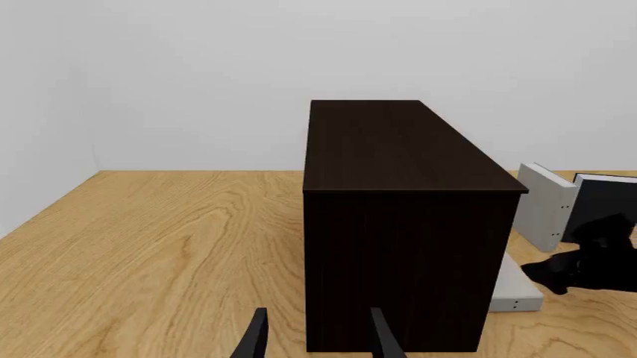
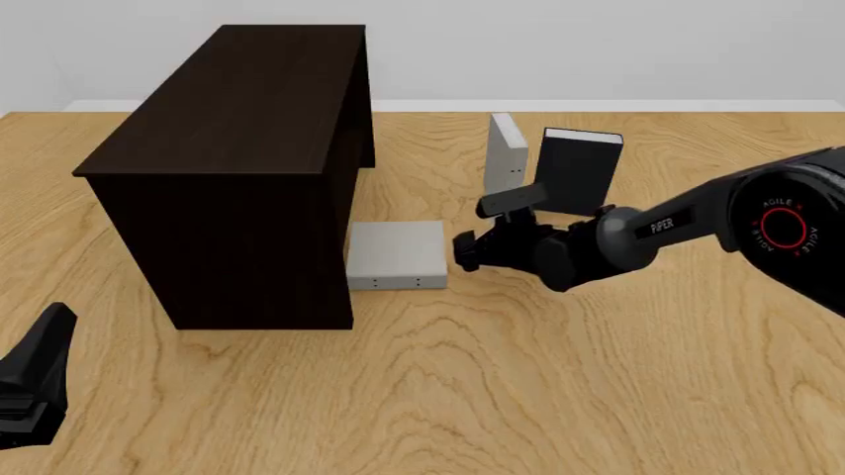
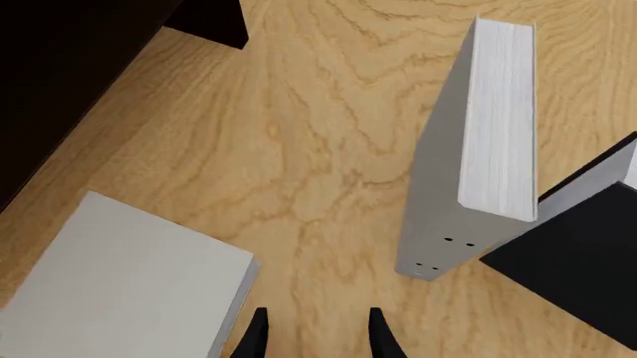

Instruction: Pick up the book on the right and place it under the cabinet shelf.

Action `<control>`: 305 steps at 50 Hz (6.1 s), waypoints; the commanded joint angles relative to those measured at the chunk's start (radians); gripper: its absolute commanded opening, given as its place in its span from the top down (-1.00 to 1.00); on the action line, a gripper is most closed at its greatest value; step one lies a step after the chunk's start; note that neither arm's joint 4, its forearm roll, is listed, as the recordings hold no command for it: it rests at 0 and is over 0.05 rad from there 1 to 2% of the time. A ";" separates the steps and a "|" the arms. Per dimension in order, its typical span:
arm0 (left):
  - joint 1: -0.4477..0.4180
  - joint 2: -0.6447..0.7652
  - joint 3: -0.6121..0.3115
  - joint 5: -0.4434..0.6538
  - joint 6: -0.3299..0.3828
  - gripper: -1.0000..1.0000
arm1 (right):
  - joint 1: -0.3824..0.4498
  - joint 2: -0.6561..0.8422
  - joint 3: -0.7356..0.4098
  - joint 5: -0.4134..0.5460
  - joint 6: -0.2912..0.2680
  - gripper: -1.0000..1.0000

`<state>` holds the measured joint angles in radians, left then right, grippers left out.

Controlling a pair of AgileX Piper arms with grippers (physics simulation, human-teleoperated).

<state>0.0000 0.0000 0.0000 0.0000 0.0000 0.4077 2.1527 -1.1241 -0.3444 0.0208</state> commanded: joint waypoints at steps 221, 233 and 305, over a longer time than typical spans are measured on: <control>0.000 0.000 0.000 0.000 0.000 -1.00 | 0.279 0.067 -0.227 0.142 0.090 -1.00; 0.000 0.000 0.000 0.000 0.000 -1.00 | 0.286 0.071 -0.232 0.145 0.091 -1.00; 0.000 0.000 0.000 0.000 0.000 -1.00 | 0.184 -0.099 0.062 -0.007 0.103 -1.00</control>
<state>0.0000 0.0000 0.0000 0.0000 0.0000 0.6185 2.1241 -1.1711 -0.2965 0.1157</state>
